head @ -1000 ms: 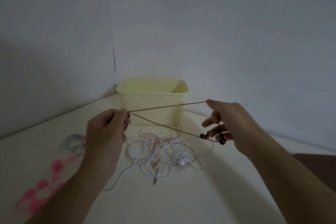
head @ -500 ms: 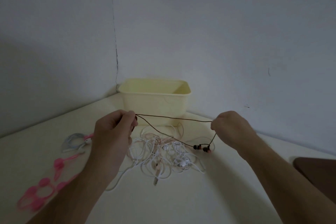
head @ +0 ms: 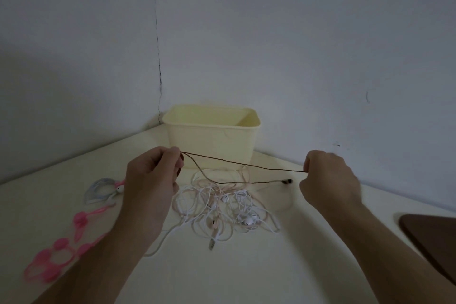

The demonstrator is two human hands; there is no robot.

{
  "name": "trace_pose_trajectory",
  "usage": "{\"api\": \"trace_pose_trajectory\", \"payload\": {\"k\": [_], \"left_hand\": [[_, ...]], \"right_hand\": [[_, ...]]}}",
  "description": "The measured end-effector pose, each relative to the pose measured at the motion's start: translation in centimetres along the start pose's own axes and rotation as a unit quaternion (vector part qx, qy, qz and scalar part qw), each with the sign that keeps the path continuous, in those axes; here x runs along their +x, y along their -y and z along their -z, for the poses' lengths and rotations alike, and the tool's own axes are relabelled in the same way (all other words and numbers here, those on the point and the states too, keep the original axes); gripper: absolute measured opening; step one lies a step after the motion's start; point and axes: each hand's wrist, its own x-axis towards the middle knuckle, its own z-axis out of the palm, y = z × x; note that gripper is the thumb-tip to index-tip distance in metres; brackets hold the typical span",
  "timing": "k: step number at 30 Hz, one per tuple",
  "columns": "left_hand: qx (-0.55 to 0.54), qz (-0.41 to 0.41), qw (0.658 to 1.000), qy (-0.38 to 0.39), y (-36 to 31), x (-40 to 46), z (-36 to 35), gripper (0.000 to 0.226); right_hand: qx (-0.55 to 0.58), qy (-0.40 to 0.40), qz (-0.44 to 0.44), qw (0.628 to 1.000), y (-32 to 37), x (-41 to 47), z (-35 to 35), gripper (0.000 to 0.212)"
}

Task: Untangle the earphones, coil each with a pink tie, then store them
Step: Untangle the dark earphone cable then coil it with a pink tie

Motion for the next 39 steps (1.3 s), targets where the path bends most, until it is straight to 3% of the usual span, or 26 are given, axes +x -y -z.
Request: {"api": "trace_pose_trajectory", "payload": {"k": [3,6,9,11,13,16,17,21,24,27,29,31,33,39], "left_hand": [[-0.008,0.008,1.0,-0.004,-0.2,0.0,0.1,0.039],[0.002,0.021,0.999,0.031,-0.3,-0.4,-0.3,0.037],[0.02,0.027,0.996,0.084,-0.3,-1.0,-0.7,0.04],[0.03,0.03,0.991,0.124,-0.4,-1.4,-0.9,0.035],[0.033,0.037,0.986,0.158,-0.4,-1.8,-1.1,0.032],[0.033,0.051,0.978,0.201,-0.4,-2.5,-1.2,0.031],[0.035,0.054,0.975,0.212,-0.5,-2.6,-1.3,0.031],[0.033,0.071,0.971,0.226,-0.6,-2.8,-1.5,0.03],[0.01,0.092,0.975,0.204,-0.7,-2.4,-1.4,0.027],[-0.041,0.148,0.965,0.214,-1.0,-2.4,-1.4,0.028],[-0.091,0.204,0.943,0.245,-1.4,-2.6,-1.5,0.024],[-0.137,0.234,0.922,0.278,-1.8,-2.9,-1.5,0.024],[-0.172,0.228,0.913,0.291,-2.1,-2.9,-1.4,0.025],[-0.173,0.146,0.949,0.219,-1.8,-2.5,-1.5,0.03]], "right_hand": [[0.057,0.01,-0.012,0.998,0.0,0.1,0.5,0.024],[0.078,0.079,-0.021,0.994,0.3,0.0,1.0,0.025],[0.03,0.141,0.028,0.989,1.2,-0.2,1.3,0.031],[0.072,0.154,0.09,0.981,2.1,-0.4,1.6,0.042],[0.192,0.193,0.166,0.948,3.7,-1.6,2.1,0.049],[0.379,0.308,0.249,0.836,6.4,-4.1,1.7,0.057],[0.395,0.309,0.264,0.824,6.9,-4.6,1.2,0.053],[0.383,0.278,0.254,0.844,6.7,-4.0,0.6,0.01],[0.447,0.361,0.205,0.793,5.4,-3.3,0.6,0.023],[0.532,0.308,0.173,0.77,5.1,-3.1,0.7,0.036],[0.547,0.24,0.136,0.791,5.0,-2.7,0.3,0.038],[0.461,0.172,0.144,0.859,5.0,-2.7,-0.5,0.04],[0.365,0.147,0.185,0.9,5.4,-3.4,-1.0,0.037],[0.289,0.174,0.266,0.903,6.8,-5.2,-2.0,0.031]]}}
